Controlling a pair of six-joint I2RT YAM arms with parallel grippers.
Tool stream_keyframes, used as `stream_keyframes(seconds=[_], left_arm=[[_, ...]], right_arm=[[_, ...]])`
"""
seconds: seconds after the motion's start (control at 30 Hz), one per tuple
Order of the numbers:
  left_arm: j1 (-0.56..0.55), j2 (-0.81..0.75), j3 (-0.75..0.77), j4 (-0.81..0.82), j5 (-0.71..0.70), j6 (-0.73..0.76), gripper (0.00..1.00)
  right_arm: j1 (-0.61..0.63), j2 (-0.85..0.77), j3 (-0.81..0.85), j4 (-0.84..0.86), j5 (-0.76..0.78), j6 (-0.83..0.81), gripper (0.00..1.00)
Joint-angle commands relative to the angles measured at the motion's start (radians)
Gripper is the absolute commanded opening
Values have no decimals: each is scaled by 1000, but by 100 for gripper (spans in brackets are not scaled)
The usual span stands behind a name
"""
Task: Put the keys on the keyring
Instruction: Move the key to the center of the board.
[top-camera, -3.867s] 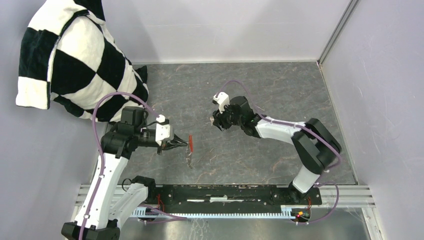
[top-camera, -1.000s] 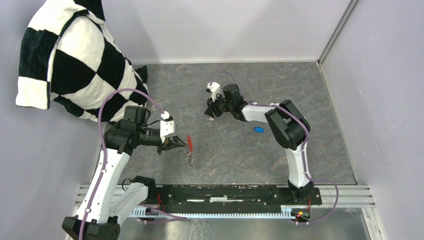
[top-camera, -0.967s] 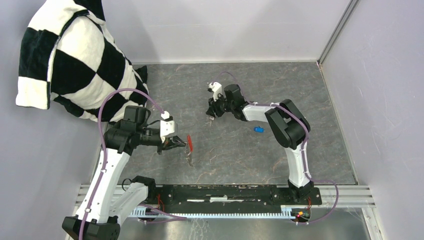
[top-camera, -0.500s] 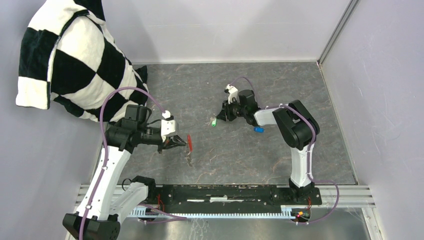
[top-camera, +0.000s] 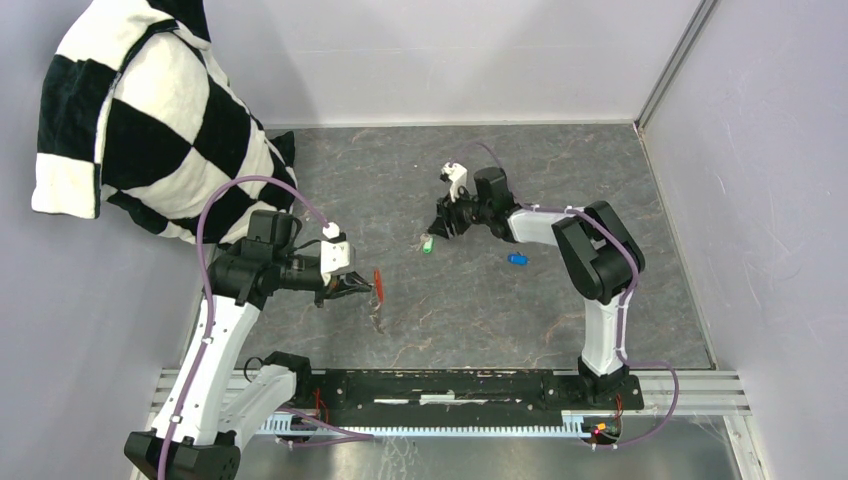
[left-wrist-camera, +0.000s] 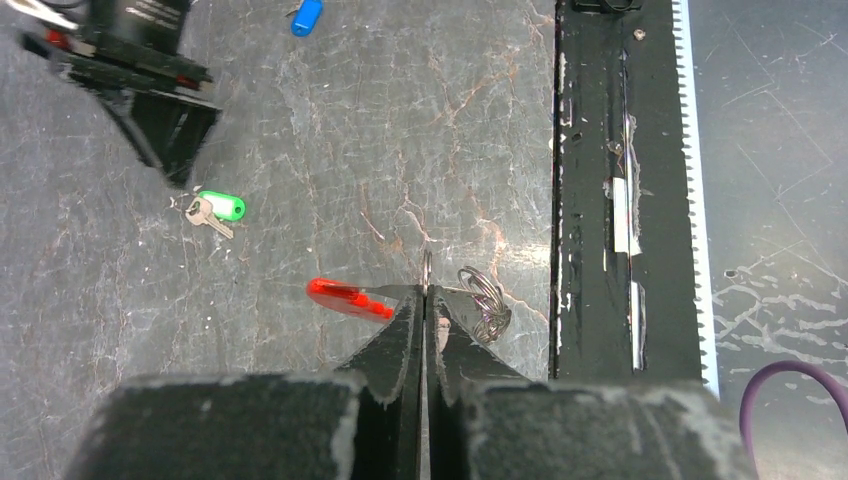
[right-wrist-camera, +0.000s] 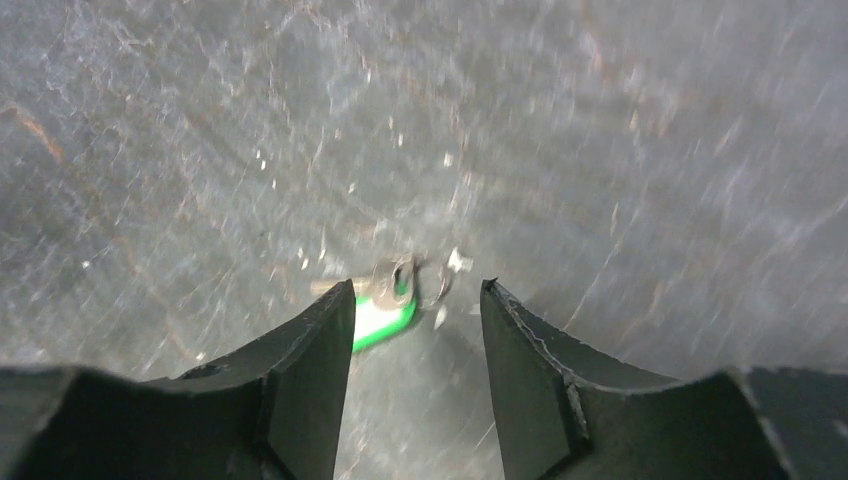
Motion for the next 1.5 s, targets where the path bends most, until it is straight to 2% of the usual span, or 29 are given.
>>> stream_keyframes(seconds=[0.0,0.27,0.47,0.63,0.83,1.0,1.27,1.47], left_arm=[[0,-4,48,2,20,17,2],[0,-7,55,4,6,18,2],[0,-9,58,5,6,19,2],[0,-16,53,4,6,21,2],[0,-27,49,4,-7,21,2],[0,-36,47,4,-16,15,2],[0,-36,34,2,-16,14,2],[0,-25,21,2,-3,-9,2]], right_arm=[[-1,69,166,-119,-79,-223,57],[-3,162,254,-246,-144,-305,58],[-2,180,242,-291,-156,-302,50],[3,143,161,-220,-211,-281,34],[27,71,57,-89,-255,-230,21],[43,23,-4,-41,-253,-199,1],[77,-135,-192,137,-234,-117,0],[142,-300,-309,145,-146,-129,0]])
